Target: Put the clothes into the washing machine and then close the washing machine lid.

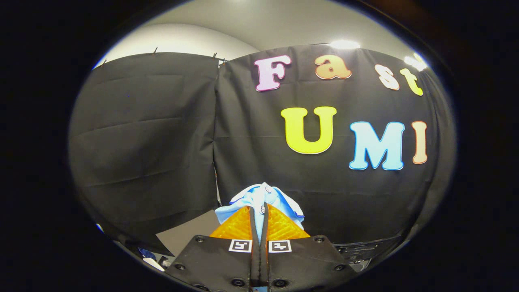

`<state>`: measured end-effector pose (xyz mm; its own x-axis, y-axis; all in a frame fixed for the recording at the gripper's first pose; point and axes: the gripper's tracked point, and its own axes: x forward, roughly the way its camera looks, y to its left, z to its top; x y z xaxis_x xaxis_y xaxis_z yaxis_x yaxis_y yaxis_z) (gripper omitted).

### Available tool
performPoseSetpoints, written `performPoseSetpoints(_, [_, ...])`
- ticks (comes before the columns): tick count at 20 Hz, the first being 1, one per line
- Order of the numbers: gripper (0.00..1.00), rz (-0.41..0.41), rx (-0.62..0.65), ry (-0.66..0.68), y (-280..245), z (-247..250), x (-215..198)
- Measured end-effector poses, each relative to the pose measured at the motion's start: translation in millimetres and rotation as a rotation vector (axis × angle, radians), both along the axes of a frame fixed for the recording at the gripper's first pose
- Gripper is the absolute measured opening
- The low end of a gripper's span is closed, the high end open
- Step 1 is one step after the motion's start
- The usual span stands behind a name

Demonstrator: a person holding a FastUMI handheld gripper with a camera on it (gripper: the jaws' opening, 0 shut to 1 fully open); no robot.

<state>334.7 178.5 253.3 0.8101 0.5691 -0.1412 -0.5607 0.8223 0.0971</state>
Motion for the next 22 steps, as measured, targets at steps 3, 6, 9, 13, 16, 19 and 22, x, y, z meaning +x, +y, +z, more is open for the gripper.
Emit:
performPoseSetpoints(3, [0.01, -0.040, 0.000, -0.005, -31.9, 0.3, 4.9])
performPoseSetpoints(6, [0.01, -0.086, 0.020, 0.009, -66.8, -2.1, 9.7])
performPoseSetpoints(9, [0.01, -0.139, 0.014, 0.002, -102.3, -5.0, 16.3])
performPoseSetpoints(13, [0.01, -0.210, 0.010, 0.008, -146.6, -17.2, 22.0])
performPoseSetpoints(16, [0.01, -0.254, 0.009, 0.023, -174.2, -29.6, 24.3])
performPoseSetpoints(19, [0.01, -0.295, 0.015, 0.038, -199.3, -41.0, 26.1])
performPoseSetpoints(22, [0.01, -0.326, 0.015, 0.056, -218.9, -53.8, 27.4])
